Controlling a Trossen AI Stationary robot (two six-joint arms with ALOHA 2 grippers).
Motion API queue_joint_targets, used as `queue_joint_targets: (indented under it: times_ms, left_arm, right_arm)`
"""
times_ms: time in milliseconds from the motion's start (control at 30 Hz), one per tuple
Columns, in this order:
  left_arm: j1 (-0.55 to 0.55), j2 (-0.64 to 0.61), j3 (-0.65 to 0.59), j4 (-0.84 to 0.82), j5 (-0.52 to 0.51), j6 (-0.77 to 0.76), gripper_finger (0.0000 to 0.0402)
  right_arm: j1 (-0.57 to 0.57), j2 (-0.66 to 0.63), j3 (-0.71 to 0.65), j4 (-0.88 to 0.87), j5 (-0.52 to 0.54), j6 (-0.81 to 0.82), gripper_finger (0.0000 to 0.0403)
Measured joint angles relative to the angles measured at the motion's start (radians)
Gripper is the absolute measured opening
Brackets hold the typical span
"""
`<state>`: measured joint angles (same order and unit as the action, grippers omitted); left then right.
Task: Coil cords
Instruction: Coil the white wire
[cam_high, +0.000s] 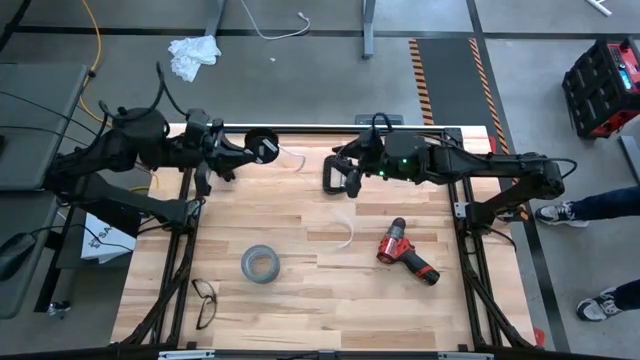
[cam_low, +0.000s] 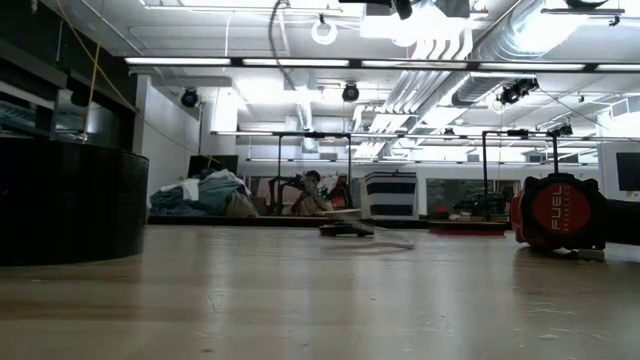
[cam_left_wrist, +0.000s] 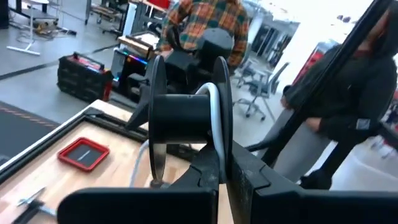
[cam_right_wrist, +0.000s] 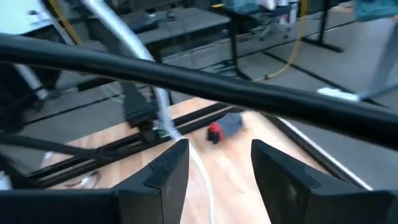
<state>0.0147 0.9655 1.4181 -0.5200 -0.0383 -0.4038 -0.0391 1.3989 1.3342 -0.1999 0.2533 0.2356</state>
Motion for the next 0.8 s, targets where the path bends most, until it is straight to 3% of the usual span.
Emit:
queue_joint_targets:
  times_ms: [267,467,800]
  left_arm:
    - [0.0,0.064,0.0,0.25,-0.06,-0.132,0.0001]
    - [-0.001,0.127,0.0,0.422,-0.08,-0.203,0.0001]
    - [-0.003,0.137,0.0,0.463,-0.039,-0.19,0.0001]
  right_arm:
    - [0.001,0.007,0.0,0.042,-0.185,-0.053,0.0167]
    - [0.001,0.007,0.0,0.079,-0.261,-0.144,0.0167]
    - [0.001,-0.033,0.0,0.102,-0.248,-0.191,0.0167]
